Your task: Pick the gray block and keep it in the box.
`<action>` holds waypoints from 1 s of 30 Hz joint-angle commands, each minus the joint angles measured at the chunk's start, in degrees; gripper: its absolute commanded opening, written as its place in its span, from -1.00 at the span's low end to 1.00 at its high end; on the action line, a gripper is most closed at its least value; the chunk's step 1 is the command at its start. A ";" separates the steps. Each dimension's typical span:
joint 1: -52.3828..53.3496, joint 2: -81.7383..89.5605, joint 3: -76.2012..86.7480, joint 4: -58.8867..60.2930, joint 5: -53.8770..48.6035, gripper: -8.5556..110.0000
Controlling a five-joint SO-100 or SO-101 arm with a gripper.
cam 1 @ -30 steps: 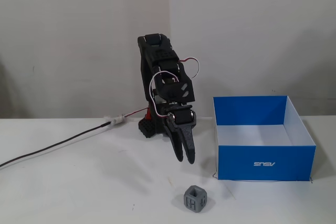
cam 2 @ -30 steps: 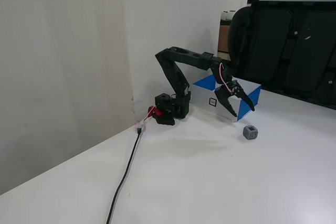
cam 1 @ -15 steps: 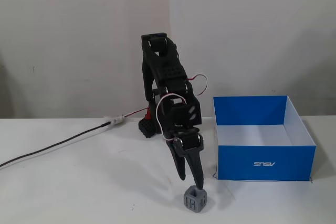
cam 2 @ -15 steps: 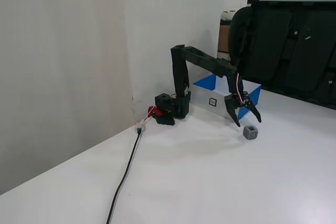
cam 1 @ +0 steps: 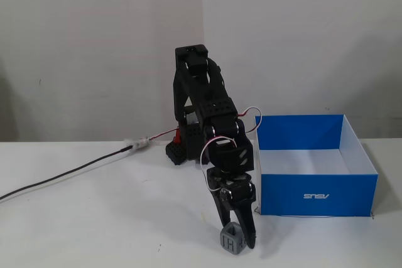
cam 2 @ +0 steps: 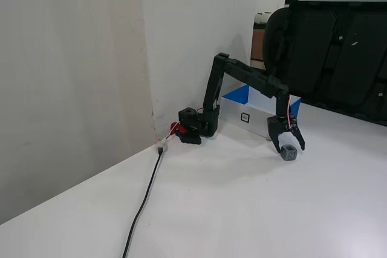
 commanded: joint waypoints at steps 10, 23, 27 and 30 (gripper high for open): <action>3.43 3.52 -13.27 9.76 0.00 -0.85; -1.41 28.30 -15.91 21.71 5.45 -0.85; -12.48 36.39 -9.67 20.92 10.37 -0.85; -22.24 42.71 -3.43 20.04 13.45 -0.85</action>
